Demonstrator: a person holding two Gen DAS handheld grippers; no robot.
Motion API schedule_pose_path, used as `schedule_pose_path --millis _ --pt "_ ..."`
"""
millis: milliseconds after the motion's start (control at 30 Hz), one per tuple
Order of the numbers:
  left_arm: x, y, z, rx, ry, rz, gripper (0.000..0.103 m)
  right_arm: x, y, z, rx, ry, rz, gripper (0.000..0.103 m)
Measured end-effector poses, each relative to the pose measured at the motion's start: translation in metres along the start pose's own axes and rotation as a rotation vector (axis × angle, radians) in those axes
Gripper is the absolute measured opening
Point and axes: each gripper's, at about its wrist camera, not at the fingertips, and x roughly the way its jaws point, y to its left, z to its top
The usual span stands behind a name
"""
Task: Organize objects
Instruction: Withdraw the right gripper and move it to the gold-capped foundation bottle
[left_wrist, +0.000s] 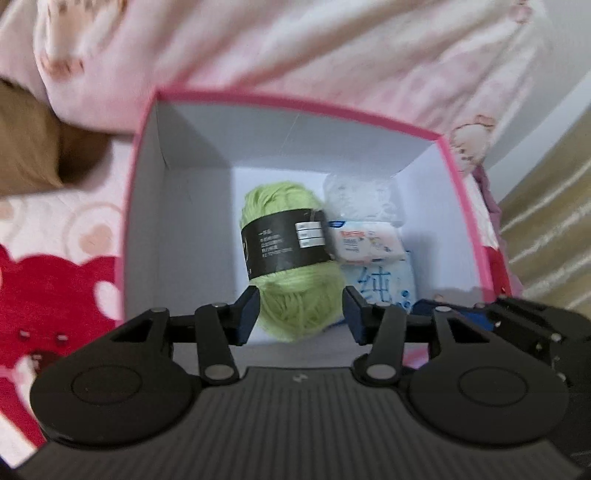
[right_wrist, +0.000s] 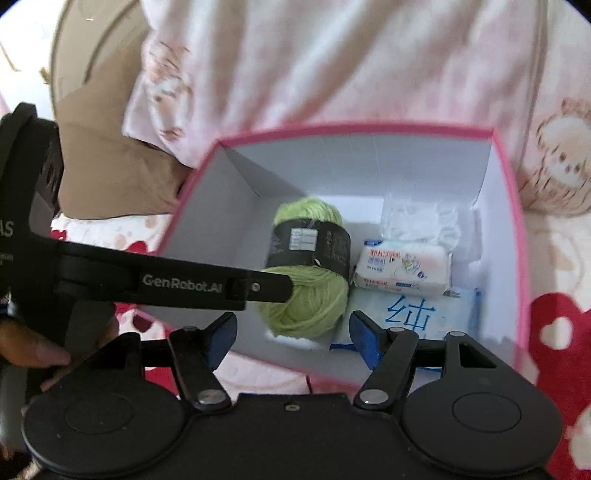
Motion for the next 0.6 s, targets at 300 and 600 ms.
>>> schedule_pose_path --millis 300,600 --pt "-0.117 -0.031 -0.012 0.124 -0.007 0.092 0.059 -0.092 0.037 -0.007 -0.070 -0.075 -0.042 0.074" --pt "-0.213 -0.052 -0.043 0.180 -0.041 0.068 0.063 -0.166 0.073 -0.017 -0.132 -0.132 -0.091 0.075"
